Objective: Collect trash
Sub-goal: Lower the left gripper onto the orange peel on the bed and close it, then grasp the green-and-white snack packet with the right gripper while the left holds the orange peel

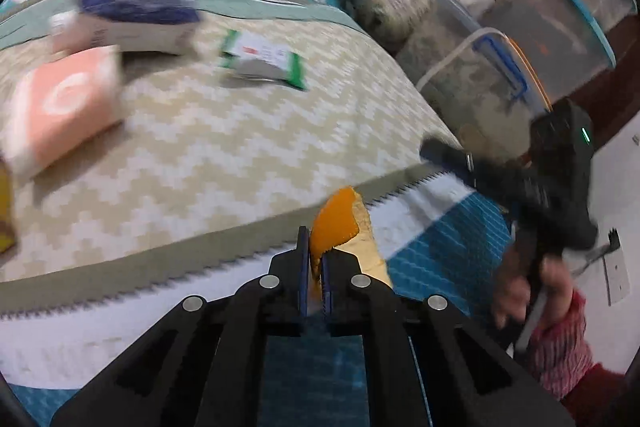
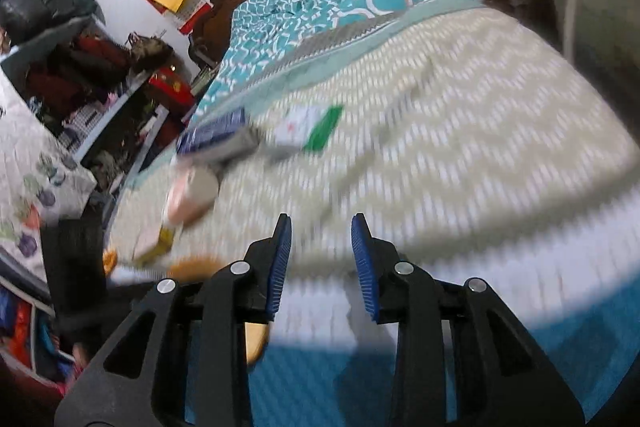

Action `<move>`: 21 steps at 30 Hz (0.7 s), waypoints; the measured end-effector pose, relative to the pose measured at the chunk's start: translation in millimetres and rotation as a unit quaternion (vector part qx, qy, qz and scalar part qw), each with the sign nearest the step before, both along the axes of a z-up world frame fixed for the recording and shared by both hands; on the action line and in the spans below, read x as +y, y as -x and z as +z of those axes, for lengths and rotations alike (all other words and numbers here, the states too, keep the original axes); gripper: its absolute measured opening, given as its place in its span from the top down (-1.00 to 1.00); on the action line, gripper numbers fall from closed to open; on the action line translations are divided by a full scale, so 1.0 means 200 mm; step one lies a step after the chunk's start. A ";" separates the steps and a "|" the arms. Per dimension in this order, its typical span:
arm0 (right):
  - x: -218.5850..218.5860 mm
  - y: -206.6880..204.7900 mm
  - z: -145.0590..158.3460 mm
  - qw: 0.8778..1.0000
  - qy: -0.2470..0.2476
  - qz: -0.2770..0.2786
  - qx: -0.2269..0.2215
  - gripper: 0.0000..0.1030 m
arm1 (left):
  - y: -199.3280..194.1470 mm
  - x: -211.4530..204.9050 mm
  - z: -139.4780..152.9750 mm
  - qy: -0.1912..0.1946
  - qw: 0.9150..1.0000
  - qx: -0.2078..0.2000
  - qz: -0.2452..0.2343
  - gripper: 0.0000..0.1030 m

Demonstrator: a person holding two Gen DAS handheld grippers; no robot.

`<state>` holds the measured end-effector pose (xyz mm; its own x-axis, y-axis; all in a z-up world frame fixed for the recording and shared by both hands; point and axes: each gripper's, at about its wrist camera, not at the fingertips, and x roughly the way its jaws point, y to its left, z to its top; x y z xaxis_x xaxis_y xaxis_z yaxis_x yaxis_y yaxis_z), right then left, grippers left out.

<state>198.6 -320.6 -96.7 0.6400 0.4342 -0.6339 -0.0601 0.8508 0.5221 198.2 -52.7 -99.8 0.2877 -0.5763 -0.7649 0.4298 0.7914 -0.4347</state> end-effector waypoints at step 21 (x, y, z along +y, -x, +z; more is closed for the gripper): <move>0.44 -0.69 -0.10 0.980 0.087 0.168 0.053 0.00 | -0.12 0.39 -0.08 0.071 0.990 0.038 0.120 0.89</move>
<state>336.2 -231.8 -117.0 0.4056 0.4883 -0.7727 -0.3053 0.8692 0.3891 223.2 24.7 -115.0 0.3746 -0.6008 -0.7062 0.1990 0.7960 -0.5717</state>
